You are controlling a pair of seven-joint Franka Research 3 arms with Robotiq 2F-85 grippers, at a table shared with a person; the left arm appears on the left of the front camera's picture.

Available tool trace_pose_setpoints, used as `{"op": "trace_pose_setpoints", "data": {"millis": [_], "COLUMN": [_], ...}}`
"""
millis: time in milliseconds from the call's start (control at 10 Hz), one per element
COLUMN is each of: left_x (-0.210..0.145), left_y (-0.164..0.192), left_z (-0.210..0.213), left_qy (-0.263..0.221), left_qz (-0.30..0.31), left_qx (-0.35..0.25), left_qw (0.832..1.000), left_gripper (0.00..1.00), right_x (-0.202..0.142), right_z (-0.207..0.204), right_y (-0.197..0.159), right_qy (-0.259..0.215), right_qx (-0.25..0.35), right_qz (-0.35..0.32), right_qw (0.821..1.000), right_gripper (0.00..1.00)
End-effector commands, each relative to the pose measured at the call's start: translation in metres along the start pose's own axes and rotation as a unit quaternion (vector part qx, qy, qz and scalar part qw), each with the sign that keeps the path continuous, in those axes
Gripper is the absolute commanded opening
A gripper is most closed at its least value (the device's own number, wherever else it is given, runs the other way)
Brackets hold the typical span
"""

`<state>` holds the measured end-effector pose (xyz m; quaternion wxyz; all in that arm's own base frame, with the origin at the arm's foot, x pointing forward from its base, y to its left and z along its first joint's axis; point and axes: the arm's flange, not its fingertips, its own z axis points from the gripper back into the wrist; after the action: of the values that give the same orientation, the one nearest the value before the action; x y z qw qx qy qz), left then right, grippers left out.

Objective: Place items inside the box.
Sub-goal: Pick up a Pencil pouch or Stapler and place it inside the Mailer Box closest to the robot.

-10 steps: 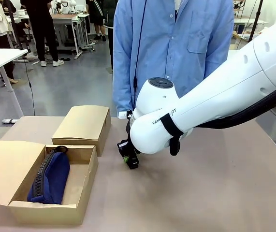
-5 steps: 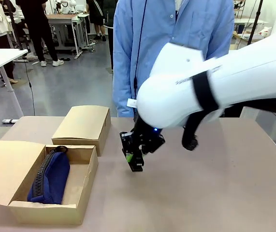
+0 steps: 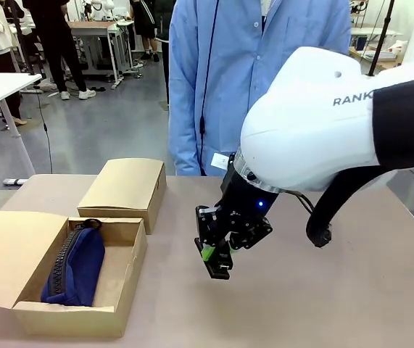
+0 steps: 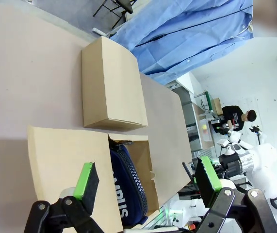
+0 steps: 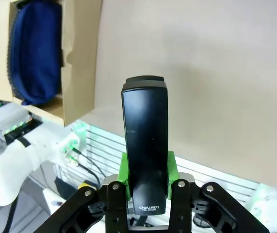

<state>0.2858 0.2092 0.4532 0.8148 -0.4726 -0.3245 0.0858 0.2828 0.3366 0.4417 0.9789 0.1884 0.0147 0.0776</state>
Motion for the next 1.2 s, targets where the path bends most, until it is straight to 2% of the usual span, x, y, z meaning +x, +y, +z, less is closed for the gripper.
{"op": "trace_pose_setpoints", "data": {"millis": [0, 200, 500, 600, 700, 800, 1100], "left_x": [-0.001, -0.001, -0.001, -0.001, -0.001, -0.001, -0.001], "left_y": [0.000, 0.000, 0.000, 0.000, 0.000, 0.000, 0.000], "left_z": [-0.001, -0.001, -0.001, -0.001, -0.001, -0.001, -0.001], "left_qy": [-0.008, -0.008, -0.008, -0.008, -0.008, -0.008, -0.008], "left_qz": [-0.009, -0.009, -0.009, -0.009, -0.009, -0.009, -0.009], "left_qx": [-0.011, -0.011, -0.011, -0.011, -0.011, -0.011, -0.011], "left_qw": [1.000, 1.000, 1.000, 1.000, 1.000, 1.000, 1.000], "left_gripper": [1.00, 1.00, 1.00, 1.00, 1.00, 1.00, 1.00], "right_x": [0.002, 0.001, 0.007, 0.017, 0.021, 0.018, 0.018], "right_z": [-0.005, -0.017, -0.052, -0.069, -0.084, -0.092, -0.104], "right_y": [0.026, 0.115, 0.196, 0.210, 0.217, 0.218, 0.217], "right_qy": [0.016, -0.012, -0.049, -0.067, -0.080, -0.081, -0.064], "right_qx": [0.010, 0.047, 0.049, 0.029, -0.005, -0.038, -0.052], "right_qz": [0.037, -0.020, -0.083, -0.094, -0.074, -0.024, -0.019], "right_qw": [0.999, 0.999, 0.994, 0.993, 0.994, 0.996, 0.996], "right_gripper": [0.33, 0.33, 0.33, 0.33, 0.33, 0.33, 0.33]}}
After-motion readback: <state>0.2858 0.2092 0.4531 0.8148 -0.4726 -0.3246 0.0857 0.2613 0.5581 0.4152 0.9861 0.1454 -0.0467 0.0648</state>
